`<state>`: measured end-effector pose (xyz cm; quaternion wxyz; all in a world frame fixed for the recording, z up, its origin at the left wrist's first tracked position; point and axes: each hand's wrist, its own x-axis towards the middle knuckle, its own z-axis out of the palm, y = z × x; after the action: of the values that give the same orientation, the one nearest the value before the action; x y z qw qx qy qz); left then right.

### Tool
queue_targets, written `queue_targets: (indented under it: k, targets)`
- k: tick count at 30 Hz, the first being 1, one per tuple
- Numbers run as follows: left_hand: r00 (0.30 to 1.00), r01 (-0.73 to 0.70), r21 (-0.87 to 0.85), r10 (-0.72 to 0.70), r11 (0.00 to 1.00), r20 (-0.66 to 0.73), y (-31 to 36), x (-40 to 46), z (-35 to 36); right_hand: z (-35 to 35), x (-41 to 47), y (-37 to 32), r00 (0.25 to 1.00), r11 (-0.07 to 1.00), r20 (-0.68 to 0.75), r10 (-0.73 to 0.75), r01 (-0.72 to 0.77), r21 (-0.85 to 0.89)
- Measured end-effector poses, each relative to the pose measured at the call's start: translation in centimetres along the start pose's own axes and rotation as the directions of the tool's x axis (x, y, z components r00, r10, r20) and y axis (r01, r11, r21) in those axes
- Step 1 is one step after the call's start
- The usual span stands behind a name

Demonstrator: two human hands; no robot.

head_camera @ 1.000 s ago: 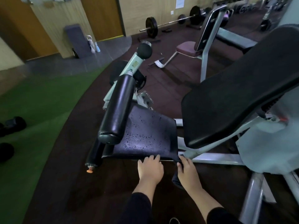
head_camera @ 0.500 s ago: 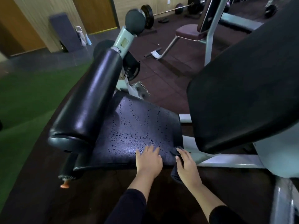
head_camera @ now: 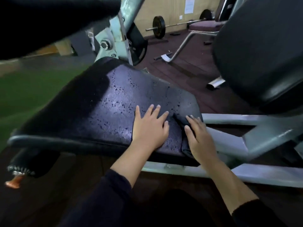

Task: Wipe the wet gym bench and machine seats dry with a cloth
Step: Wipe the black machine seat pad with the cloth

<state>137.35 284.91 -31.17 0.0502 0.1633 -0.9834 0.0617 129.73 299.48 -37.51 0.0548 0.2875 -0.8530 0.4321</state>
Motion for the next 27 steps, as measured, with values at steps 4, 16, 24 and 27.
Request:
queue_targets:
  k: [4, 16, 24, 27]
  targets:
    - [1.000, 0.003, 0.015, -0.003, 1.000, -0.029, 0.2, 0.1, -0.1, -0.6, -0.5, 0.6, 0.998, 0.999, 0.031, -0.047, 0.047, 0.005]
    - [0.997, -0.080, 0.048, 0.080, 0.996, -0.006, -1.9, 0.8, -0.3, -0.4, -1.0, 0.8, 0.995, 0.996, -0.037, -0.087, 0.088, 0.021]
    - [0.995, -0.094, 0.034, 0.095, 0.995, -0.026, -1.9, 0.9, 0.2, -0.4, 0.6, 0.2, 0.998, 0.998, 0.041, 0.057, -0.055, -0.036]
    - [0.997, -0.075, -0.009, 0.075, 0.997, -0.020, -1.8, 1.0, -0.1, 0.9, 2.6, -0.6, 0.995, 0.986, 0.090, 0.041, -0.025, -0.165]
